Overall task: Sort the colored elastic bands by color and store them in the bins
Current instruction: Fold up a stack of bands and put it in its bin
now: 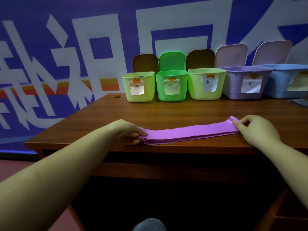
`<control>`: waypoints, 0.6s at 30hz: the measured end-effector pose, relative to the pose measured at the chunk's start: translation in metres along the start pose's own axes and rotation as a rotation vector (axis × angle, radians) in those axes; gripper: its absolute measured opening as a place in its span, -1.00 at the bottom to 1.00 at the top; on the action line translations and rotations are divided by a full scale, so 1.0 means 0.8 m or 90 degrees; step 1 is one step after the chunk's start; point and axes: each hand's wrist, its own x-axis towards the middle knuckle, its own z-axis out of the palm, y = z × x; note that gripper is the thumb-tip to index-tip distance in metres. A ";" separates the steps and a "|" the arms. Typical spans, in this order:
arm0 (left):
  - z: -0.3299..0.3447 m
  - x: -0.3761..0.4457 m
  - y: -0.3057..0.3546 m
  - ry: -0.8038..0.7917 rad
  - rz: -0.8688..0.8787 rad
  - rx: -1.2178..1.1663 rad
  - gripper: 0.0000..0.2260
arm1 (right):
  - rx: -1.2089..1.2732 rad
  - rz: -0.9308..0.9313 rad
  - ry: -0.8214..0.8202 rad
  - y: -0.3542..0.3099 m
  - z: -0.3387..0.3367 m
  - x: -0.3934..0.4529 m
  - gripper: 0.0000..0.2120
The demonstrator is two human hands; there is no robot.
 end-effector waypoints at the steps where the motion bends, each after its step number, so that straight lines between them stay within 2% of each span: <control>1: 0.001 0.001 -0.002 0.001 0.003 0.004 -0.93 | 0.000 -0.001 0.000 0.000 0.000 0.000 -0.79; 5: 0.006 0.002 -0.004 0.052 0.067 0.077 -0.86 | 0.004 -0.003 0.000 0.001 -0.001 0.000 -0.79; 11: 0.006 0.001 -0.011 0.147 0.190 0.319 -0.82 | 0.008 -0.003 0.001 0.001 0.000 -0.002 -0.79; 13: 0.009 0.001 -0.020 0.213 0.261 0.383 -0.80 | 0.011 -0.005 0.002 0.000 0.000 -0.002 -0.79; 15: 0.015 0.001 -0.030 0.276 0.333 0.400 -0.79 | 0.013 -0.005 0.003 0.000 -0.001 -0.002 -0.79; 18: 0.022 0.001 -0.042 0.304 0.407 0.370 -0.88 | 0.013 -0.006 0.003 0.000 -0.001 -0.003 -0.79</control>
